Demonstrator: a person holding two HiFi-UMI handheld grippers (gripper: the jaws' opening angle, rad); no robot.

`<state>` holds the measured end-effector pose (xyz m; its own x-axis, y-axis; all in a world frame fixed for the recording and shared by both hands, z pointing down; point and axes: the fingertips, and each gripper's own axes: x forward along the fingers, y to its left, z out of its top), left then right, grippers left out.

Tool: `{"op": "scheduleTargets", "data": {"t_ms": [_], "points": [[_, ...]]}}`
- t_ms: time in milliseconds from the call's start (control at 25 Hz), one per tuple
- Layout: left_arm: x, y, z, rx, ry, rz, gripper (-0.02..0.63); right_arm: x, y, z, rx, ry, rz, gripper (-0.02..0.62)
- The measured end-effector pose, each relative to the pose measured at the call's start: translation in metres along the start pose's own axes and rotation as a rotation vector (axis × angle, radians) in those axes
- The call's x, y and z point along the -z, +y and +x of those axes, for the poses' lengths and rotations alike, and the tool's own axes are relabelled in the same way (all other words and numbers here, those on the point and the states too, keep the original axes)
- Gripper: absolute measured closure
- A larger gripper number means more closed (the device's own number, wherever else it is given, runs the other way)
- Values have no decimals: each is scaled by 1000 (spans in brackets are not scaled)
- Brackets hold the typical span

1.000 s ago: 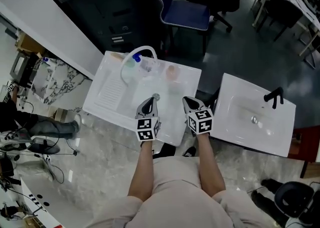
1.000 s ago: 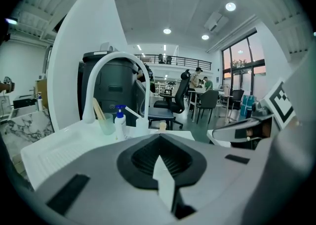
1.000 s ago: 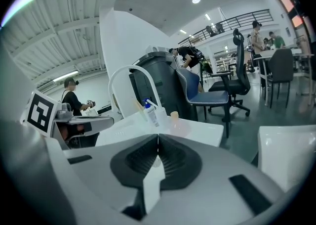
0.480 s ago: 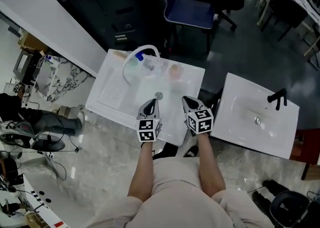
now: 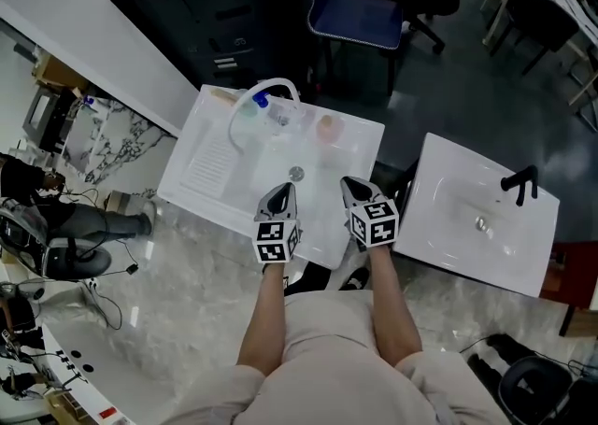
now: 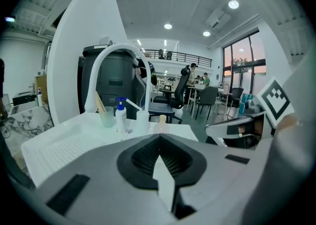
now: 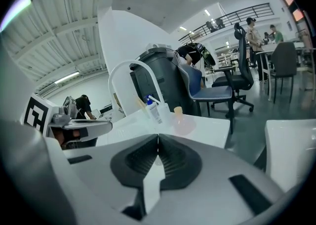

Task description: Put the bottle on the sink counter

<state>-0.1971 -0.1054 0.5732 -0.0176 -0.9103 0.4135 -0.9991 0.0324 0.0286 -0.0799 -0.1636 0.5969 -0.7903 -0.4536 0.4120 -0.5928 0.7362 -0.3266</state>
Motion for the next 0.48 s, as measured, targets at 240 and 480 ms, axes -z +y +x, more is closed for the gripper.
{"op": "scheduleTargets", "data": {"t_ms": [240,480], "points": [[-6,6,0,15,-20,-12,600,-6,2,7,-3,6,-16,591],[-7,12,2,-5,-21,-20,600,-8,5,9,-10,11,-31,591]]}}
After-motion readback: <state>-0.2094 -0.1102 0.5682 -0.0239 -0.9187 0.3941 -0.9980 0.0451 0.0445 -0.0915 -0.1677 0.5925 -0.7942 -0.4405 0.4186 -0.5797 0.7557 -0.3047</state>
